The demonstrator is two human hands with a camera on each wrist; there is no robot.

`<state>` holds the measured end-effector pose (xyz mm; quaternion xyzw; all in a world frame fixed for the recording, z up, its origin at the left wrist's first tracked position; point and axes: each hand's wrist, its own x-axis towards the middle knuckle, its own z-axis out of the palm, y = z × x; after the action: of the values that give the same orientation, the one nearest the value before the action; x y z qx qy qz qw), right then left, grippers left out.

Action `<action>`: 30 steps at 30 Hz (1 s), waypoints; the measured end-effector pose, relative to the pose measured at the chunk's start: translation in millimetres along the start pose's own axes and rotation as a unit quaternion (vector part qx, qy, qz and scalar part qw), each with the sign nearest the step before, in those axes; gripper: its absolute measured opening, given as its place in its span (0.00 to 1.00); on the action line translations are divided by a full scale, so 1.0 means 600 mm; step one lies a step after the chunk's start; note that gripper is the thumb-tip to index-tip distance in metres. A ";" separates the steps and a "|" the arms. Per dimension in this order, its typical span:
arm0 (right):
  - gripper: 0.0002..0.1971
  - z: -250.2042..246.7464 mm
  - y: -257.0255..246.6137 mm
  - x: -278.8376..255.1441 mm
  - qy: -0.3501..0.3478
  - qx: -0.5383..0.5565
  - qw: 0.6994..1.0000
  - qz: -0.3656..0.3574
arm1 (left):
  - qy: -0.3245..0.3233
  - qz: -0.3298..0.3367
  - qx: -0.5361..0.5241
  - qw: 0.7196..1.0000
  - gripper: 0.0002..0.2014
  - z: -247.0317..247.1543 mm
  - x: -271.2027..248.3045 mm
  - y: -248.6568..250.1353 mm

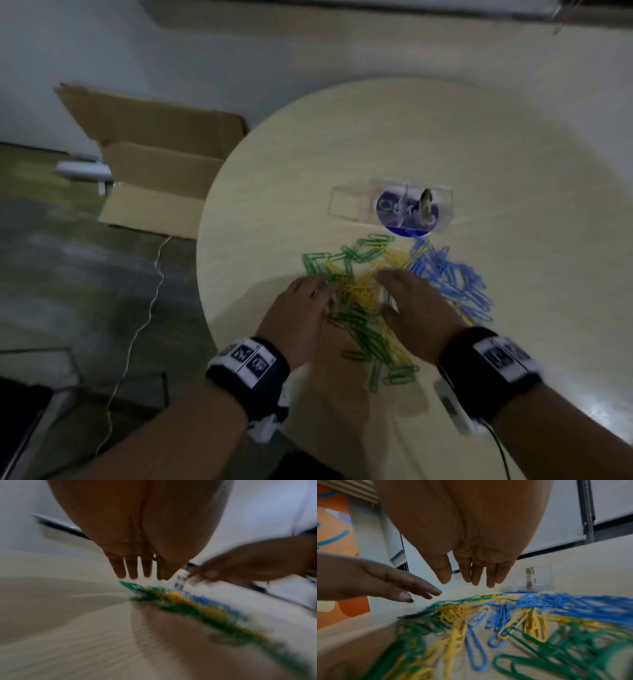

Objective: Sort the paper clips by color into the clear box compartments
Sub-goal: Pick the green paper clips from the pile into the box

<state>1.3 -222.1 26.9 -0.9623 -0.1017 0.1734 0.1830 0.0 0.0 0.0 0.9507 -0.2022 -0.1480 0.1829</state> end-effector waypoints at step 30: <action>0.25 0.008 0.136 0.036 0.087 -0.070 0.994 -0.006 | 0.080 -0.013 0.043 0.996 0.16 0.019 -0.027 -0.039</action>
<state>30.3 -289.4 -15.6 -0.9835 -0.1028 0.0808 0.1248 -10.3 23.8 -16.3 0.9689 -0.1811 -0.0648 0.1556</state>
